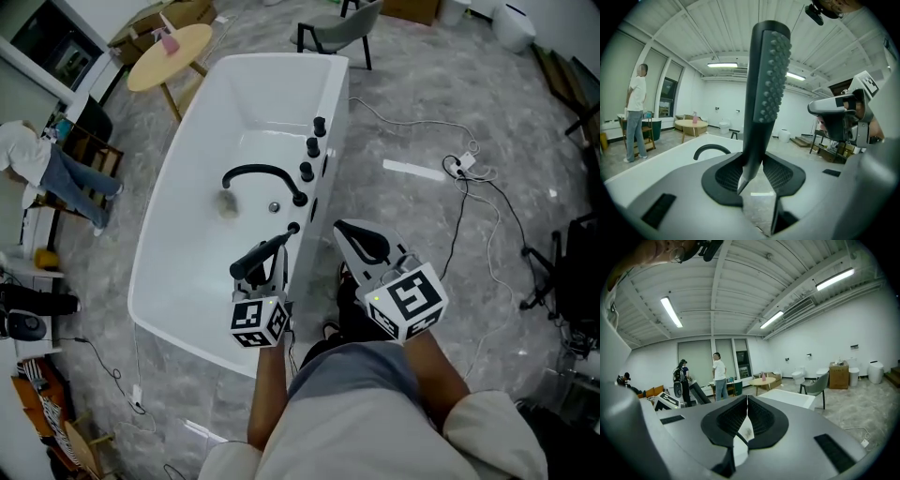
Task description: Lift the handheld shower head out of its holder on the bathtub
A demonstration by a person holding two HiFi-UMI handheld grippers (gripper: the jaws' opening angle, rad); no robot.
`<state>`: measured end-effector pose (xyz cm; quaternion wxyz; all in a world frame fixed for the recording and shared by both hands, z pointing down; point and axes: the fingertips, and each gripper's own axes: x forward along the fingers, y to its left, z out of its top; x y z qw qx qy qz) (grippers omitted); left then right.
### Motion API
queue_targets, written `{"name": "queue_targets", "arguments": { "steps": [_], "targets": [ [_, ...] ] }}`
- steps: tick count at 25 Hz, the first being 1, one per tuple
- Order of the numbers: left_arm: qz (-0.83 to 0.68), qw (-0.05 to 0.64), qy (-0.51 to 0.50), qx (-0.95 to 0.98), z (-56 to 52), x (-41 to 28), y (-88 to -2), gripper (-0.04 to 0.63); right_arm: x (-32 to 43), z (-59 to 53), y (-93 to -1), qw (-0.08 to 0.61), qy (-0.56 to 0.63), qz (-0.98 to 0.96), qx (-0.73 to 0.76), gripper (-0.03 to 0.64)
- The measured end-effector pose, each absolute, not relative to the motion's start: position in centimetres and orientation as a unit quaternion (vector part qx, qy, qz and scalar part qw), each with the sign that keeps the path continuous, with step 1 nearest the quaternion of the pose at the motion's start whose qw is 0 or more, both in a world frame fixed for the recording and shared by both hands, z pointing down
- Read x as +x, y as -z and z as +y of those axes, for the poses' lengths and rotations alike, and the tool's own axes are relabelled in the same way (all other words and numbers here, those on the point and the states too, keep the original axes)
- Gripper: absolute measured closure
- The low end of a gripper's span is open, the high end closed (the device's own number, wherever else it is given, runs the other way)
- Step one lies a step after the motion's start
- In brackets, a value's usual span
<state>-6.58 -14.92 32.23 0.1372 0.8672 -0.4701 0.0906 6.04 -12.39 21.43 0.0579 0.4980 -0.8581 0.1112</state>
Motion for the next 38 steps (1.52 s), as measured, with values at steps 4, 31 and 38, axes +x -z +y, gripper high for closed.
{"name": "queue_targets", "arguments": {
  "steps": [4, 31, 38],
  "targets": [
    [-0.463, 0.119, -0.086, 0.874, -14.1, -6.4, -30.4, 0.456, 6.4, -10.8, -19.5, 0.059, -0.09, -0.868, 0.485, 0.597],
    [-0.449, 0.101, -0.068, 0.885, -10.0, -8.4, -26.6, 0.456, 4.5, -4.6, -16.9, 0.059, -0.073, -0.875, 0.475, 0.598],
    [-0.456, 0.095, -0.069, 0.882, -10.3, -9.3, -26.6, 0.456, 4.4, -4.6, -16.8, 0.063, -0.07, -0.875, 0.475, 0.598]
  ]
}}
